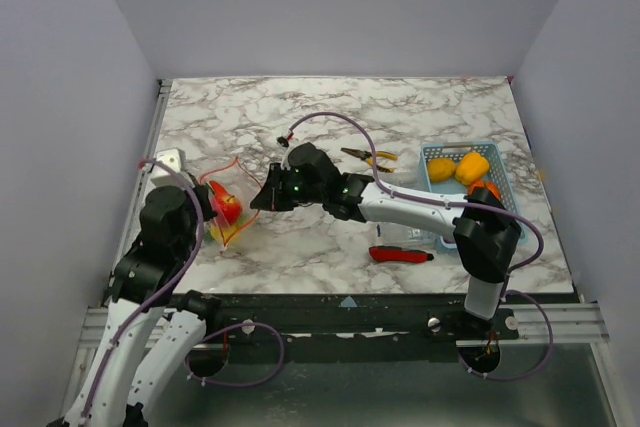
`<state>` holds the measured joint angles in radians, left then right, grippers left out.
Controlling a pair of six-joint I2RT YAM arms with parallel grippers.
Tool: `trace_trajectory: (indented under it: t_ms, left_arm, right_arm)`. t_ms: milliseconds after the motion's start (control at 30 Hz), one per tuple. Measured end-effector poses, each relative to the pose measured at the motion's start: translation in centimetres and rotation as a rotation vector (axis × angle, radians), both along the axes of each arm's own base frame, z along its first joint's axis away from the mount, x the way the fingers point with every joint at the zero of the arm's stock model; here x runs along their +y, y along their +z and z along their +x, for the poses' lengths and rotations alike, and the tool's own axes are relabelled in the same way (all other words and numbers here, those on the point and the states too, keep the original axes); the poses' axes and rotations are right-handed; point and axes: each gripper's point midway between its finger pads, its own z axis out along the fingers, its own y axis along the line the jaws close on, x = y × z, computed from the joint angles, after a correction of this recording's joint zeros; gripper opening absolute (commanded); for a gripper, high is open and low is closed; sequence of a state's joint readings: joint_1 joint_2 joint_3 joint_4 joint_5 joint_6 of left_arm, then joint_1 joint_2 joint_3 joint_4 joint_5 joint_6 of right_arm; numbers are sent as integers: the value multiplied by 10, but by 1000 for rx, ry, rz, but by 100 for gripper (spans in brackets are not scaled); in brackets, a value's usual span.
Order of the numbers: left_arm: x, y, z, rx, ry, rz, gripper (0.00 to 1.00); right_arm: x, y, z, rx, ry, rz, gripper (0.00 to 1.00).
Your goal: Place the food in the zip-top bag and seal the zipper
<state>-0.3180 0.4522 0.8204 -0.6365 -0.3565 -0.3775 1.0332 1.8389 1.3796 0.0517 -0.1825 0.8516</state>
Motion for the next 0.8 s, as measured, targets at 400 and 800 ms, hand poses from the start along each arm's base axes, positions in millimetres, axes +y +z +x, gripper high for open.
trace_trajectory:
  t_ms: [400,800]
  left_arm:
    - [-40,-62,29,290,-172,52,0]
    - [-46,-60,27,284,-210,39,0]
  right_arm:
    - [-34,-33,17,-66,-103,-213,30]
    - [-126,21,30,-270,-337,-321,45]
